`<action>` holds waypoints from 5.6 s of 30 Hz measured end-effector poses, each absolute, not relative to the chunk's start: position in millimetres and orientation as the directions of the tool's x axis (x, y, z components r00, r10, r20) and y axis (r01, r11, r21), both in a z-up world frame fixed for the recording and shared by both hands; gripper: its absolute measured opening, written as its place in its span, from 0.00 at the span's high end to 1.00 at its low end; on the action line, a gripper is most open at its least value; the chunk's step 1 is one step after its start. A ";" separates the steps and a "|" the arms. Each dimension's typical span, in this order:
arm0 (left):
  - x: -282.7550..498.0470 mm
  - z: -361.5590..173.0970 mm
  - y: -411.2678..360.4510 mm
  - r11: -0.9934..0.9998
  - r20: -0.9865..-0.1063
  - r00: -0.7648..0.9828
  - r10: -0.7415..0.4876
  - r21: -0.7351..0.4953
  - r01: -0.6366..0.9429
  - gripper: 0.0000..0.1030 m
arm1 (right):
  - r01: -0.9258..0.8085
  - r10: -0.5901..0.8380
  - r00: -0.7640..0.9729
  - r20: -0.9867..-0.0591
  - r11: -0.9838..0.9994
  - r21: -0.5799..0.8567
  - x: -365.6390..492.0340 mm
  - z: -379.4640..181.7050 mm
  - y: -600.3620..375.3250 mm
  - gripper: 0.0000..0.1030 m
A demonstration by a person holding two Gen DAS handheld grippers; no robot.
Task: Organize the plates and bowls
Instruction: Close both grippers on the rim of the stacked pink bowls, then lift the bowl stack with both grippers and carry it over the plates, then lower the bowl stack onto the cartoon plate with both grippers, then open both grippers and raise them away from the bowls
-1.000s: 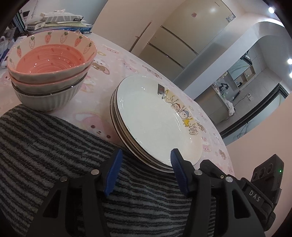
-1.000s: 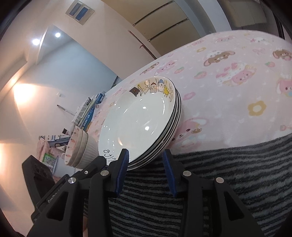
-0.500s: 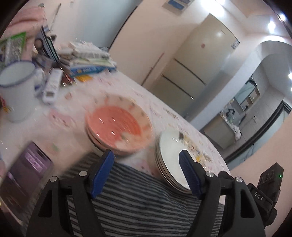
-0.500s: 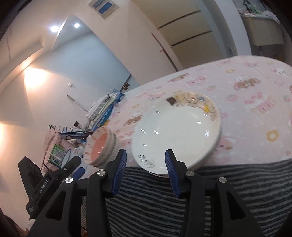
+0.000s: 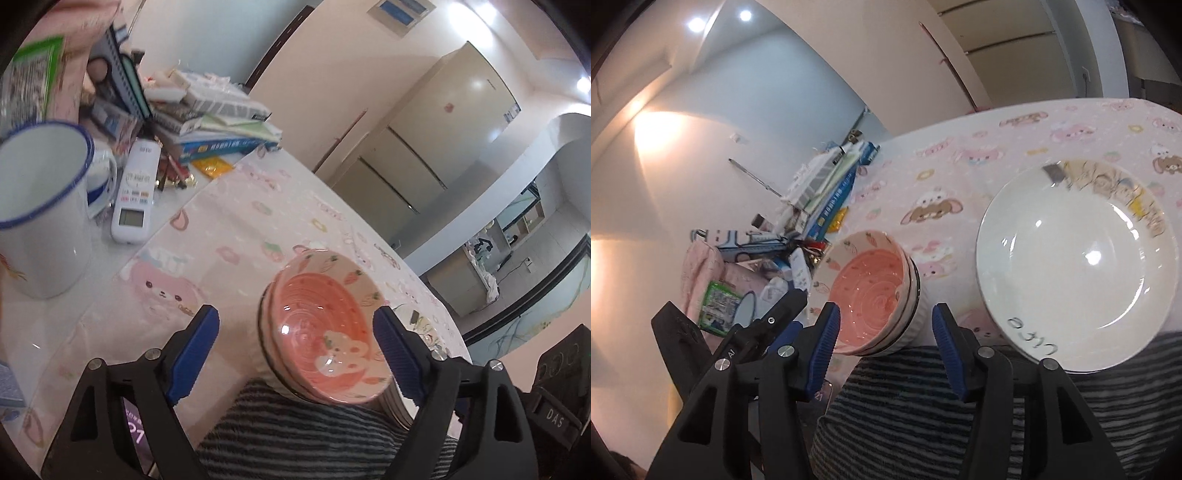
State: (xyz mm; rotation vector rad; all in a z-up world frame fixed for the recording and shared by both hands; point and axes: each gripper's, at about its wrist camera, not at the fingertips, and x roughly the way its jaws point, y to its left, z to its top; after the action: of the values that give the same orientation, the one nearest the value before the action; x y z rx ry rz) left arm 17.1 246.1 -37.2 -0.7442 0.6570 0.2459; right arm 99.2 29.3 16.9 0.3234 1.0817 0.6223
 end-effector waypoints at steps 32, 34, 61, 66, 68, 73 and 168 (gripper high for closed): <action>32.0 -104.6 259.7 0.553 -0.600 0.758 -0.258 -0.735 -0.393 0.53 | -0.060 0.765 0.201 -0.612 0.633 0.772 124.2 -85.2 50.7 0.51; 32.3 -102.6 256.7 0.569 -0.607 0.755 -0.249 -0.722 -0.393 0.56 | -0.107 0.722 0.219 -0.656 0.686 0.720 118.7 -78.7 55.8 0.54; 16.2 -43.8 224.4 0.697 -0.589 0.799 -0.124 -0.624 -0.352 0.62 | -0.236 0.766 0.171 -0.620 0.642 0.729 119.1 -26.7 35.1 0.65; 22.3 1.1 192.1 0.759 -0.555 0.823 -0.118 -0.585 -0.286 0.62 | -0.287 0.791 0.240 -0.562 0.611 0.738 116.6 18.1 1.9 0.65; 25.8 19.8 175.0 0.783 -0.533 0.839 -0.114 -0.568 -0.254 0.61 | -0.312 0.796 0.272 -0.541 0.605 0.733 115.9 35.3 -14.0 0.65; 45.2 53.0 131.7 0.836 -0.490 0.861 -0.134 -0.523 -0.167 0.59 | -0.306 0.786 0.356 -0.505 0.609 0.732 120.1 64.8 -60.9 0.65; 99.5 -1.4 54.9 0.919 -0.582 0.801 -0.137 -0.376 -0.116 0.67 | -0.184 0.450 0.668 -0.593 0.872 0.454 146.0 41.1 -143.7 0.55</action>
State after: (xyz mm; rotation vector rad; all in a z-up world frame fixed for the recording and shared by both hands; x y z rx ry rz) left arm 99.5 54.9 -1.4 -0.4120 0.6463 -0.0118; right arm 146.0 -143.7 41.1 0.3757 0.7611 0.3666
